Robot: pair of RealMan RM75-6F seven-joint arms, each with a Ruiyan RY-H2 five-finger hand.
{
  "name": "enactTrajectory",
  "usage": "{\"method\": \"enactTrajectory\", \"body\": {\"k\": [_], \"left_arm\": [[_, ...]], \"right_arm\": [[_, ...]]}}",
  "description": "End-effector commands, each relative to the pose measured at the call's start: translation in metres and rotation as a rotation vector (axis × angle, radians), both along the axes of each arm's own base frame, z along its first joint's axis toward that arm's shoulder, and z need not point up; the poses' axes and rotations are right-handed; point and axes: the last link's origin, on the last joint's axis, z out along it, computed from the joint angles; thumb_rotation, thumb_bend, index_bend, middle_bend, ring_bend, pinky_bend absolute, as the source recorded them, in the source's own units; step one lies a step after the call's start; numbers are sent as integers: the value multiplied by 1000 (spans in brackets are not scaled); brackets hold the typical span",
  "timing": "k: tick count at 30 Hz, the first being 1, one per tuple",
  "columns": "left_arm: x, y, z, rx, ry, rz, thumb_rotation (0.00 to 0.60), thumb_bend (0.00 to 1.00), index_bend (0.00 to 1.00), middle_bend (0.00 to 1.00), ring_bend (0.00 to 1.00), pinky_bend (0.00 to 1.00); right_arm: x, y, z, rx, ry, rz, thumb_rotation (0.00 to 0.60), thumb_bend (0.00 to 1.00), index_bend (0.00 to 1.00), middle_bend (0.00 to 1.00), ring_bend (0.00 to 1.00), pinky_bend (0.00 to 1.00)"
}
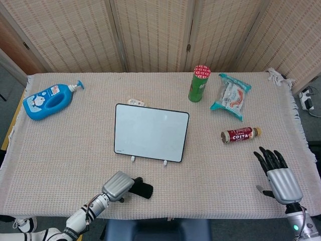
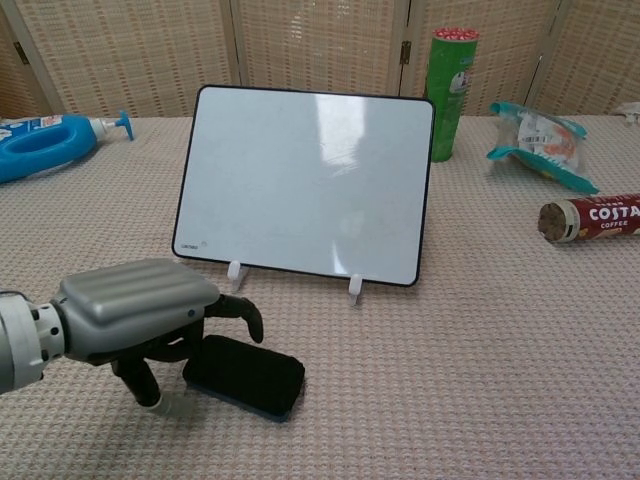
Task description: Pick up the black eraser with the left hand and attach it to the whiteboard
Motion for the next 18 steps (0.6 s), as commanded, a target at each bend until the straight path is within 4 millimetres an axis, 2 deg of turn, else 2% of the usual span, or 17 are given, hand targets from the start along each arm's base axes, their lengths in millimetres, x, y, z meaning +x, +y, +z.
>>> {"method": "enactTrajectory", "body": {"k": [1, 6, 18], "left_arm": [[3, 2, -3, -9, 1, 1, 600, 261, 324, 1000, 905, 1000], [5, 5, -5, -15, 1, 1, 600, 295, 335, 1000, 905, 1000], [4, 18, -11, -33, 14, 23, 600, 306, 345, 1000, 905, 1000]], "right_arm": [[0, 0, 2, -5, -1, 2, 600, 153, 0, 0, 0, 0], [2, 3, 5, -10, -14, 10, 600, 153, 0, 0, 0, 0], [0, 1, 12, -28, -29, 10, 600, 154, 0, 0, 0, 0]]}}
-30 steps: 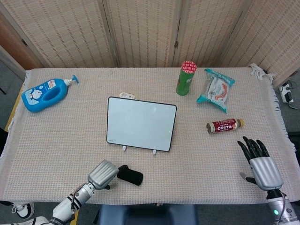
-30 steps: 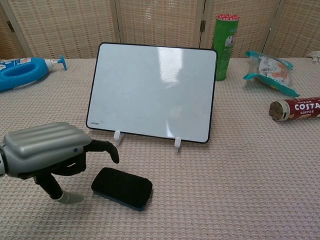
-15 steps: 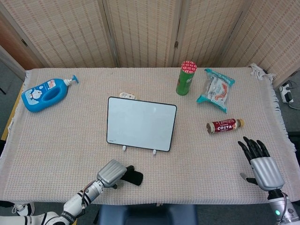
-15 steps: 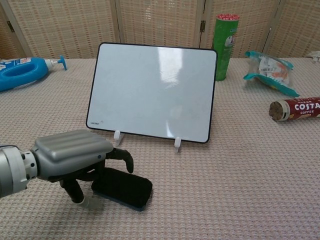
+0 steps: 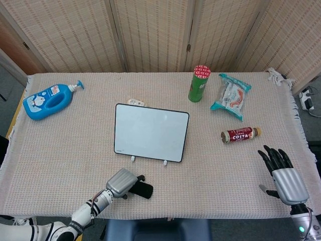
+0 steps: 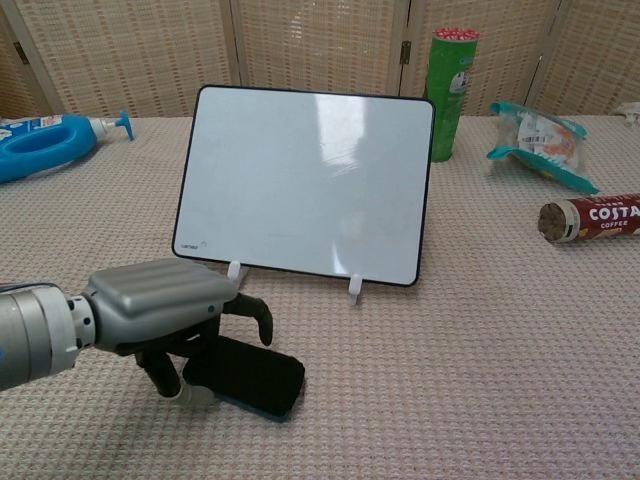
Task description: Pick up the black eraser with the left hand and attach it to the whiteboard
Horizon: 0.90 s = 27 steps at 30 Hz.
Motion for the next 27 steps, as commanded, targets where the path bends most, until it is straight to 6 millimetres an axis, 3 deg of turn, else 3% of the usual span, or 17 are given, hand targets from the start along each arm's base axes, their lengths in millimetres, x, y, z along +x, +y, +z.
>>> {"method": "enactTrajectory", "body": {"k": [1, 13, 22, 27], "left_arm": [[0, 3, -1, -5, 1, 8, 600, 312, 353, 1000, 905, 1000], [-2, 3, 4, 50, -39, -12, 600, 342, 563, 1000, 905, 1000], [9, 12, 38, 248, -106, -99, 600, 379, 566, 1000, 901, 1000], [18, 25, 45, 394, -223, -143, 600, 383, 565, 1000, 902, 1000]], "right_arm": [[0, -1, 0, -1, 0, -3, 600, 153, 0, 0, 0, 0], [0, -2, 1, -12, -2, -6, 600, 153, 0, 0, 0, 0], [0, 0, 4, -23, -11, -1, 600, 153, 0, 0, 0, 0], [0, 1, 6, -24, -17, 1, 600, 153, 0, 0, 0, 0]]}}
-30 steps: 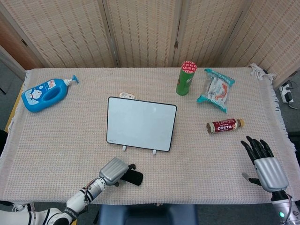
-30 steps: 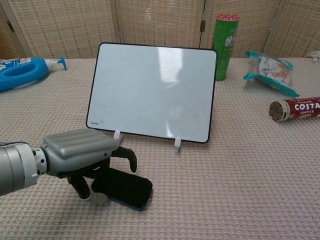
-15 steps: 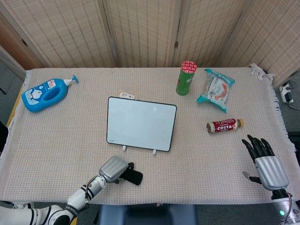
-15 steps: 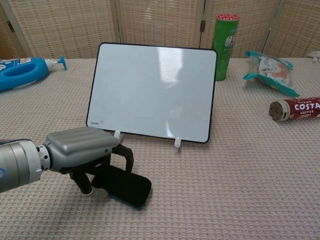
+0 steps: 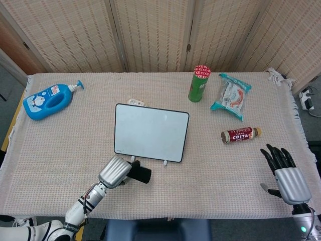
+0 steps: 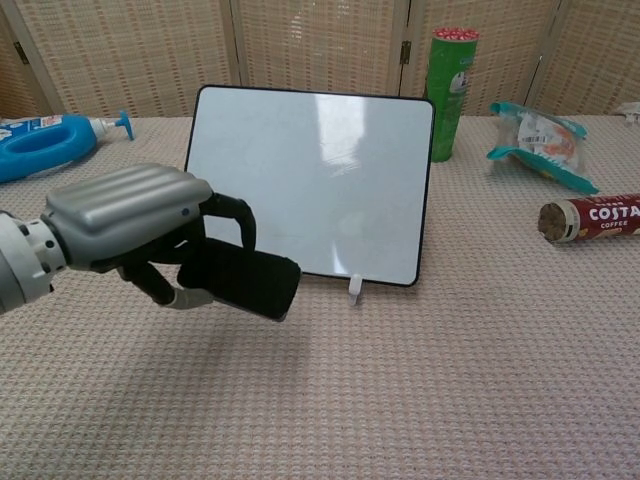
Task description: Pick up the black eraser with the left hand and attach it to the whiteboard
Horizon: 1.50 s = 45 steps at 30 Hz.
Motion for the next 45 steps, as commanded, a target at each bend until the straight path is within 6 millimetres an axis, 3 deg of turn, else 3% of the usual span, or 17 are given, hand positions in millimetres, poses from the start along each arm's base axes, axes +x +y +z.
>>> {"method": "enactTrajectory", "body": {"k": [1, 7, 21, 31, 45], "left_arm": [[6, 13, 2, 127, -96, -43, 600, 384, 561, 1000, 903, 1000], [10, 33, -9, 262, -140, -51, 600, 405, 564, 1000, 905, 1000], [25, 69, -32, 359, -180, -46, 600, 406, 556, 1000, 905, 1000], [27, 78, -53, 317, -162, -58, 600, 405, 555, 1000, 903, 1000], [22, 84, -66, 325, -155, -58, 600, 404, 515, 1000, 898, 1000]], "right_arm": [[0, 0, 1, 0, -2, 0, 600, 153, 0, 0, 0, 0], [0, 0, 0, 9, -6, -2, 600, 153, 0, 0, 0, 0], [-2, 2, 9, 2, -31, -13, 600, 153, 0, 0, 0, 0], [0, 17, 20, -58, -57, 6, 600, 153, 0, 0, 0, 0], [-2, 23, 18, -69, -42, -15, 600, 153, 0, 0, 0, 0]]}}
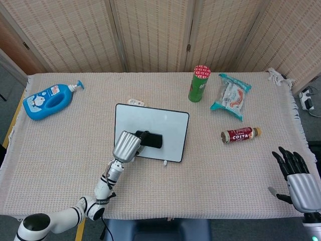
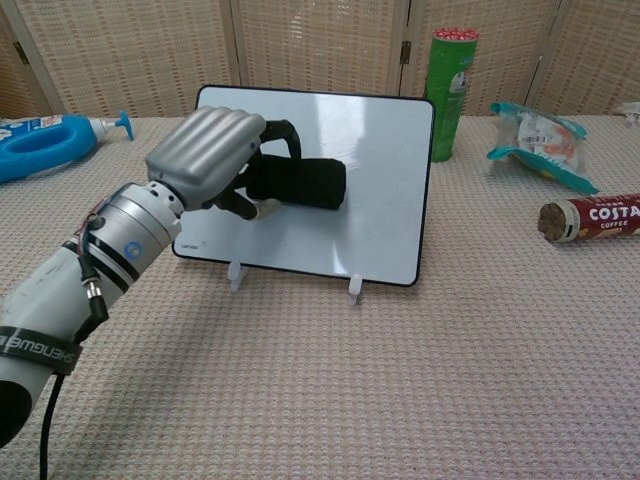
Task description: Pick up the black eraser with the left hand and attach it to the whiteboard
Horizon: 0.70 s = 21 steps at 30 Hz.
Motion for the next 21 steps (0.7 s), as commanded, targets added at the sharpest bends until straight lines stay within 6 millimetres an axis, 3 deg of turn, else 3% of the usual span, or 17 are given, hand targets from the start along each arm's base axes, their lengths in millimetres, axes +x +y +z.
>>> {"method": "enactTrajectory", "body": {"k": [1, 10, 16, 21], "left_arm": [[1, 0, -7, -11, 15, 0, 600, 404, 515, 1000, 898, 1000], [2, 2, -13, 9, 29, 8, 600, 402, 463, 1000, 899, 1000], [1, 1, -14, 22, 39, 5, 600, 365, 267, 1000, 902, 1000], [1, -1, -15, 28, 31, -1, 600, 332, 177, 1000, 902, 1000]], "right_arm": [[0, 1, 0, -1, 1, -2, 600, 153, 0, 0, 0, 0], [-1, 2, 3, -12, -6, -2, 600, 153, 0, 0, 0, 0], [0, 3, 2, -11, -5, 0, 600, 153, 0, 0, 0, 0], [-1, 3, 3, -14, -6, -1, 600, 154, 0, 0, 0, 0]]}}
